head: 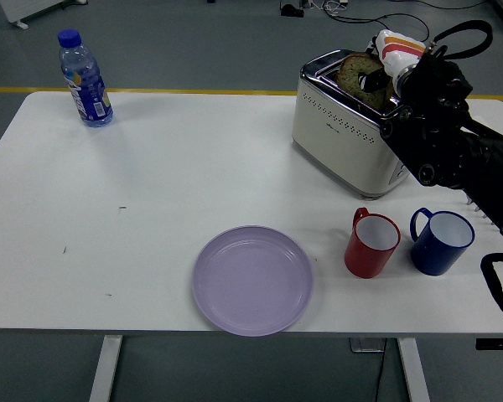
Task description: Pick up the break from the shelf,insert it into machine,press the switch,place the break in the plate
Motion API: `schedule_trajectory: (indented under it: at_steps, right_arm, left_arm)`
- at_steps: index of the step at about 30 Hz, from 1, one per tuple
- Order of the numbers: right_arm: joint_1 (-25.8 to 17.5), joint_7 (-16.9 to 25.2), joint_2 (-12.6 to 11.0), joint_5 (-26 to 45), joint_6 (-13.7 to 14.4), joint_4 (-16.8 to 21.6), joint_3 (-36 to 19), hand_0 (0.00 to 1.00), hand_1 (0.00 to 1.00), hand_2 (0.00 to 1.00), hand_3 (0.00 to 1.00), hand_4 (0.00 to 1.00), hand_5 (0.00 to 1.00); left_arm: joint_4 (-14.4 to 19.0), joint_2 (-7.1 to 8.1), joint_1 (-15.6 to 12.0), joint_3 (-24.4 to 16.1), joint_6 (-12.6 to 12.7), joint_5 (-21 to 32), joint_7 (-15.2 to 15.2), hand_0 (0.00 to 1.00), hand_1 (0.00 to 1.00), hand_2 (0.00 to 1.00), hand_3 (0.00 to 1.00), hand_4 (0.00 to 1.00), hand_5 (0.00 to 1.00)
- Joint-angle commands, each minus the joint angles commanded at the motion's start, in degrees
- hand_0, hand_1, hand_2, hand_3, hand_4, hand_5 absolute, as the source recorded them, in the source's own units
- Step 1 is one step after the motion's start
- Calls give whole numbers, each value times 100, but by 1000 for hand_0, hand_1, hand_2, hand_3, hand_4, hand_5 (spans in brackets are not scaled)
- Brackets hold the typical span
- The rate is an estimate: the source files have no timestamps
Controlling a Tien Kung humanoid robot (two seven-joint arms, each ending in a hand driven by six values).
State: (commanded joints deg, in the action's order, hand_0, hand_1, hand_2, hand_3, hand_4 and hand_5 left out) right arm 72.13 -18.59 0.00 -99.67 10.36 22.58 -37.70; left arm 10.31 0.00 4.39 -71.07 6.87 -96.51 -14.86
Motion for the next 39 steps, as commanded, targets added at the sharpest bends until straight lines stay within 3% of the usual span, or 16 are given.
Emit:
schedule_trajectory:
  at_steps: [4, 9, 10, 13, 19, 24, 29, 34, 39]
  right_arm:
    - [19, -3, -55, -134, 76, 110, -35, 208, 240, 336, 428, 638, 2]
    - [25, 31, -322, -279, 546, 452, -100, 208, 240, 336, 428, 638, 2]
    - [21, 56, -388, -343, 709, 543, -125, 184, 205, 306, 408, 563, 2]
    - [15, 86, -493, -383, 955, 681, -166, 184, 205, 306, 408, 563, 2]
    - [-20, 128, -867, -436, 1262, 1230, -324, 164, 200, 301, 400, 559, 2]
    - [-185, 306, -1287, -438, 1737, 2042, -573, 147, 196, 292, 391, 572, 2]
    - [-392, 431, -1611, 280, 2019, 2896, -835, 139, 157, 288, 385, 583, 2]
    - [-602, 505, -1925, 1334, 2055, 3827, -1071, 117, 150, 278, 375, 577, 2]
    - [-798, 437, -2224, 2454, 1907, 4754, -1237, 117, 150, 278, 375, 577, 2]
  left_arm:
    - [0, 0, 2, 12, 7, 18, 4, 606, 443, 410, 557, 311, 921]
    - [0, 0, 10, 13, -6, 15, -1, 606, 443, 410, 557, 311, 921]
    - [0, 0, 11, 15, -14, 12, -3, 608, 443, 410, 557, 310, 921]
    - [0, 0, 8, 2, -16, 2, -7, 608, 443, 410, 557, 310, 921]
    - [0, 0, -5, -65, -14, -53, -13, 608, 441, 410, 557, 310, 920]
    - [0, 0, -8, -169, -21, -148, -20, 608, 441, 409, 556, 310, 924]
    - [0, 0, -12, -196, -17, -154, -18, 608, 442, 408, 556, 307, 920]
    - [0, 0, -21, -232, -27, -191, -13, 609, 443, 408, 556, 307, 920]
    - [0, 0, -40, -310, -34, -271, -13, 609, 443, 408, 556, 307, 920]
